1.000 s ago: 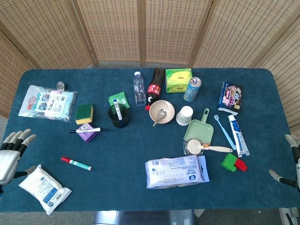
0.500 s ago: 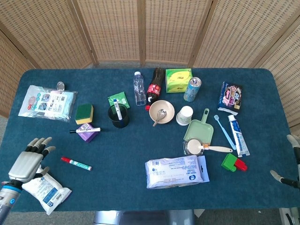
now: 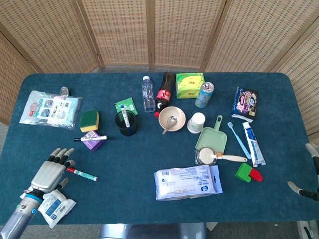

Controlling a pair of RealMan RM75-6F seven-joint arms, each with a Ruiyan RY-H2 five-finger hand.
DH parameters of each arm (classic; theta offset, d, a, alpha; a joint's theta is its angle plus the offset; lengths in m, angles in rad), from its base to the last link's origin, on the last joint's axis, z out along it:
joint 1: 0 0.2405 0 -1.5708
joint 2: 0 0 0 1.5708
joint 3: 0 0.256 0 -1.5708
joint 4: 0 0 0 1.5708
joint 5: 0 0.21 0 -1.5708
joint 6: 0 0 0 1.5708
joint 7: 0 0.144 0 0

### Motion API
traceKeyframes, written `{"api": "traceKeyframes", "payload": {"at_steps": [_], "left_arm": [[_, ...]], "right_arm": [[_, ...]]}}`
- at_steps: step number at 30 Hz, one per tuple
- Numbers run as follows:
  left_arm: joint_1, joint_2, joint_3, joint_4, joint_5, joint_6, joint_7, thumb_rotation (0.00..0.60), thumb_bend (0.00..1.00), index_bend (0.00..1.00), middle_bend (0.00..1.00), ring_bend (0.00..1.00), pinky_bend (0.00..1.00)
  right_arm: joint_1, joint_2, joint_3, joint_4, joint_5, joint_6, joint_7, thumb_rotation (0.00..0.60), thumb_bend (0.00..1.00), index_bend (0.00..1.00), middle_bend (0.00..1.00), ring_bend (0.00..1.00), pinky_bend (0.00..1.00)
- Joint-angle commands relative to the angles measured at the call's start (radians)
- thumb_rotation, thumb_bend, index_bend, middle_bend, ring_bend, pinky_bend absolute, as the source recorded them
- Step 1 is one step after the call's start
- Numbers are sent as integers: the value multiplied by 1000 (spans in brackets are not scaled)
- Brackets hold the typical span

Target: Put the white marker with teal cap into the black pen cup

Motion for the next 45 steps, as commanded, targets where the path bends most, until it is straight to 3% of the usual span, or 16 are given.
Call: {"api": "traceKeyframes", "payload": {"at_steps": [1, 45], "left_arm": [[-12, -16, -3, -8, -13, -16, 23, 600, 381, 314, 0, 0, 0], [-48, -185, 4, 33, -81, 16, 332, 600, 382, 484, 0, 0, 0]], "right_arm": [[0, 2, -1, -1, -1, -2, 5, 600, 0, 0, 0, 0, 0], [-9, 20, 4, 19, -6, 7, 88, 600, 0, 0, 0, 0, 0]]}}
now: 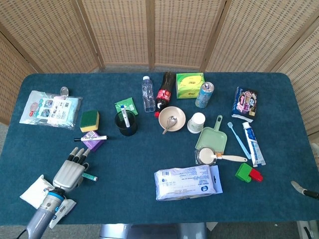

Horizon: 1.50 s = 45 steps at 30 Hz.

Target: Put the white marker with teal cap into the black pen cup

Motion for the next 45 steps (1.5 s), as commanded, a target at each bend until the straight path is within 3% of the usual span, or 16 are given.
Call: {"api": "traceKeyframes", "payload": {"at_steps": [1, 8, 17, 30, 35, 41, 45], "left_arm": [[-2, -9, 2, 4, -4, 1, 12, 600, 382, 493, 0, 0, 0], [-4, -21, 2, 12, -3, 15, 36, 600, 384, 602, 0, 0, 0], [-4, -18, -4, 3, -6, 36, 32, 600, 383, 619, 0, 0, 0], [-2, 127, -31, -156, 52, 108, -127, 600, 383, 624, 0, 0, 0], [-13, 195, -73, -215, 55, 135, -181, 600, 384, 623, 0, 0, 0], [-56, 288, -139, -289, 51, 147, -24, 600, 382, 619, 0, 0, 0], [-114, 337, -189, -320, 5, 100, 109, 600, 383, 618, 0, 0, 0]], "right_arm": [[0, 0, 0, -1, -1, -1, 4, 600, 0, 0, 0, 0, 0], [0, 3, -1, 0, -5, -3, 17, 600, 0, 0, 0, 0, 0], [-2, 5, -2, 3, -13, 1, 27, 600, 0, 0, 0, 0, 0], [0, 4, -6, -1, -16, -1, 16, 600, 0, 0, 0, 0, 0], [0, 3, -6, 0, -14, -3, 16, 600, 0, 0, 0, 0, 0], [1, 1, -5, 1, -13, -5, 14, 600, 0, 0, 0, 0, 0], [1, 2, -7, 0, -16, -3, 12, 600, 0, 0, 0, 0, 0]]}}
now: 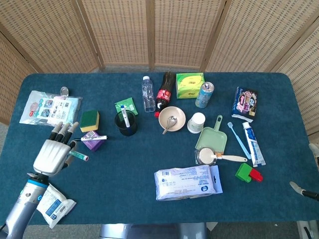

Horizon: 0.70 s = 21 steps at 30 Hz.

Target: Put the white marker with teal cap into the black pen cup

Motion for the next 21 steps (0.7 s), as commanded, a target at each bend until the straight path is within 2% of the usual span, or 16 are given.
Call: {"api": "traceKeyframes", "payload": {"at_steps": [1, 5, 10, 16, 19, 21], "left_arm": [[-72, 67, -65, -45, -47, -46, 159, 600, 382, 619, 0, 0, 0], [-149, 91, -112, -24, -103, -103, 340, 600, 384, 617, 0, 0, 41], [-239, 91, -155, 11, -223, -176, 484, 600, 385, 613, 0, 0, 71], [-330, 58, -161, 64, -283, -197, 667, 600, 386, 607, 0, 0, 116], [-417, -12, -163, 98, -345, -206, 842, 600, 387, 608, 0, 0, 124], [-445, -36, -158, 103, -384, -200, 907, 600, 386, 607, 0, 0, 132]], "right_arm": [[-1, 1, -1, -1, -1, 2, -1, 600, 0, 0, 0, 0, 0], [-1, 0, 1, 1, 2, 2, 4, 600, 0, 0, 0, 0, 0], [-2, 0, 1, 3, 3, 3, 9, 600, 0, 0, 0, 0, 0], [-1, 2, 5, 6, 13, 0, 20, 600, 0, 0, 0, 0, 0], [-2, 6, 7, 5, 15, -2, 38, 600, 0, 0, 0, 0, 0], [-2, 7, 7, 6, 15, -2, 44, 600, 0, 0, 0, 0, 0]]}}
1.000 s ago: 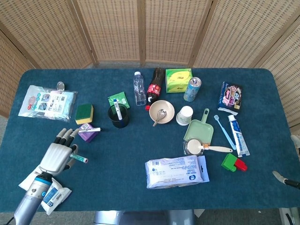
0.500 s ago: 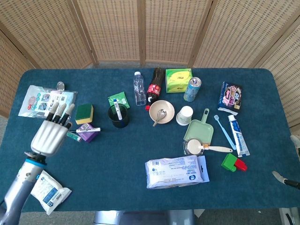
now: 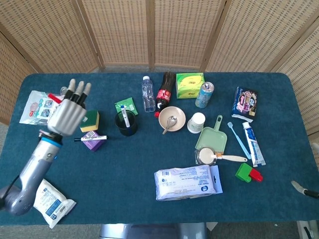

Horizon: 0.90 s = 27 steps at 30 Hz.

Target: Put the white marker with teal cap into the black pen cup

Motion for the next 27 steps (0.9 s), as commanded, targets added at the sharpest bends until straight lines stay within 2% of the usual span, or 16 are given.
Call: {"api": "traceKeyframes", "payload": {"at_steps": [1, 8, 14, 17, 27], "left_arm": [[-101, -79, -1, 39, -104, -6, 181, 600, 386, 606, 0, 0, 134], [-215, -183, 27, 76, -212, 14, 357, 600, 386, 604, 0, 0, 146], [-283, -296, 75, 134, -243, 76, 477, 600, 384, 602, 0, 0, 170], [-307, -349, 89, 172, -254, 95, 498, 600, 382, 602, 0, 0, 191], [-371, -439, 136, 269, -248, 127, 560, 600, 382, 600, 0, 0, 221]], "right_arm": [[-1, 3, 0, 1, 0, -1, 7, 600, 0, 0, 0, 0, 0], [-1, 9, 4, 11, 4, -5, 47, 600, 0, 0, 0, 0, 0], [0, 12, 4, 23, 4, -14, 77, 600, 0, 0, 0, 0, 0], [-2, 16, 4, 29, 2, -12, 99, 600, 0, 0, 0, 0, 0], [0, 18, 7, 46, 6, -19, 136, 600, 0, 0, 0, 0, 0]]}}
